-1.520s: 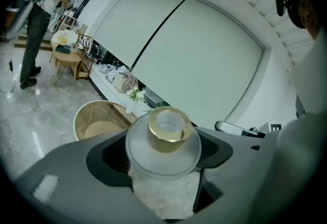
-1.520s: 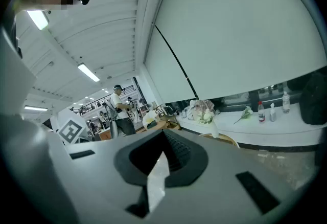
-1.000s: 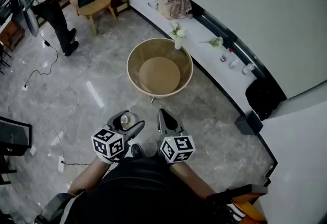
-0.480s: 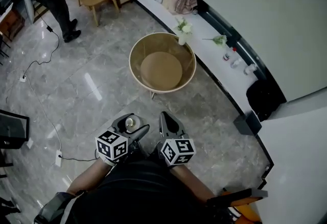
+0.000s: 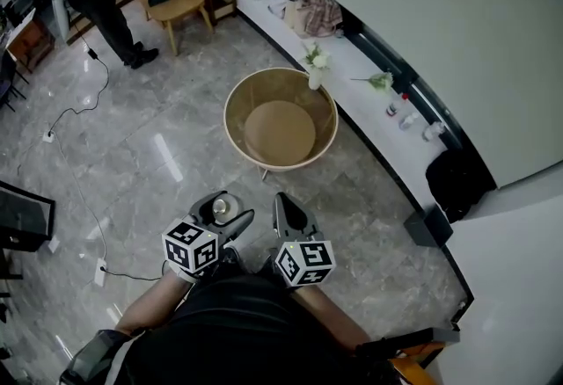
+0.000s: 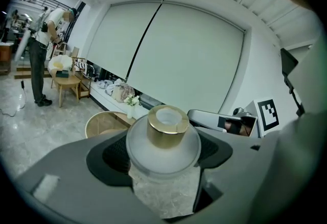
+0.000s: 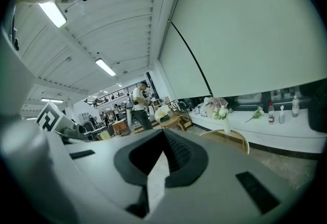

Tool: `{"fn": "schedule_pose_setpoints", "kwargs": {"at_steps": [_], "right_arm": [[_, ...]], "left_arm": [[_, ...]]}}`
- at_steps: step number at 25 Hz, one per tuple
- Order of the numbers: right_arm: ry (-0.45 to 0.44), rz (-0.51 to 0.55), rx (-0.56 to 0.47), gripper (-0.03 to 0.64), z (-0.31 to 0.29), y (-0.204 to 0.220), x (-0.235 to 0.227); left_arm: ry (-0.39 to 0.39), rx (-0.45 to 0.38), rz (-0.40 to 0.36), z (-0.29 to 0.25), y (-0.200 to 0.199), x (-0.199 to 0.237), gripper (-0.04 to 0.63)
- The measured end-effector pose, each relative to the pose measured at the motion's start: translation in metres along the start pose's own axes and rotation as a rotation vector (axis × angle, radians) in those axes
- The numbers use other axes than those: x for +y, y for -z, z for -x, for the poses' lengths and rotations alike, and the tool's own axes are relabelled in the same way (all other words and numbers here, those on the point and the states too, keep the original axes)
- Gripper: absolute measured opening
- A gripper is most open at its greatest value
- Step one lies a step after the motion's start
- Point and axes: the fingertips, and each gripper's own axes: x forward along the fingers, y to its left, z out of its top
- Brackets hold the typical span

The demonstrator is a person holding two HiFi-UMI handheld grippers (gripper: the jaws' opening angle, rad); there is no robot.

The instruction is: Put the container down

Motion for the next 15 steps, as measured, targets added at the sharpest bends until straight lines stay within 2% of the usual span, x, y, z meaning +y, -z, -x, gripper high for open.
{"fn": "schedule_pose_setpoints", "kwargs": {"at_steps": [6, 15], "right_arm": [[-0.029, -0.001, 0.01, 0.002, 0.009, -0.001, -0.014], [-0.024, -0.015, 0.029, 0.002, -0.003, 0.002, -0.028]], "left_arm": [[-0.056, -0.014, -0.005, -0.008, 0.002, -0.009, 0.354], [-0.075, -0.005, -0.002, -0.021, -0.001, 0.004, 0.354]]}}
